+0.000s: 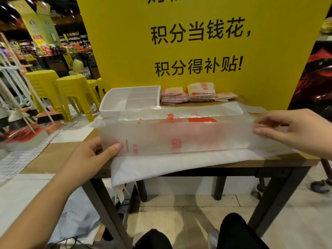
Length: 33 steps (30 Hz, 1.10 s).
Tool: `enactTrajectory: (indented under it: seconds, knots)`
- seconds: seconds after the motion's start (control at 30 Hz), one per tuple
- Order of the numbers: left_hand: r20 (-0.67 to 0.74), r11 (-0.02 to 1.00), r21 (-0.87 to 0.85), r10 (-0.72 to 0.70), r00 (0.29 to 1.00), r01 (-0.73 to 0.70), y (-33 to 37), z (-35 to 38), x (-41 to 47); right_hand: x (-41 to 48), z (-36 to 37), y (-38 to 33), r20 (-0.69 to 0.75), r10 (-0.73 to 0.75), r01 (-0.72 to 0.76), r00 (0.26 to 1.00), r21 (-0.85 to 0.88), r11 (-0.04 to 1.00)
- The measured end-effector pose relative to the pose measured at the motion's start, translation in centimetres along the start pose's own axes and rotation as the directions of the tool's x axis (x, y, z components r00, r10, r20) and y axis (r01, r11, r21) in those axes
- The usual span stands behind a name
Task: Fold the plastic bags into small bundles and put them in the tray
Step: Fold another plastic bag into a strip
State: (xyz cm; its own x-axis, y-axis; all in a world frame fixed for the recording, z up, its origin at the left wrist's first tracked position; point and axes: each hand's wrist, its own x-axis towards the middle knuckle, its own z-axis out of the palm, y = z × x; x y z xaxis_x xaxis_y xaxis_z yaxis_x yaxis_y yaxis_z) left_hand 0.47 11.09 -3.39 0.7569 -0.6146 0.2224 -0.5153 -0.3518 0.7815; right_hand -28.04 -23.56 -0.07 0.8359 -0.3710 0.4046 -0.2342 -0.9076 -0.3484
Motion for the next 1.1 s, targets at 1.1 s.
enactTrajectory:
  seconds: [1.1]
  knots:
    - [0.313,0.701,0.656,0.085,0.946,-0.28,1.2,6.3,-2.4,0.1,10.0,-7.1,0.4,-0.005,0.089,0.916,-0.192,0.977]
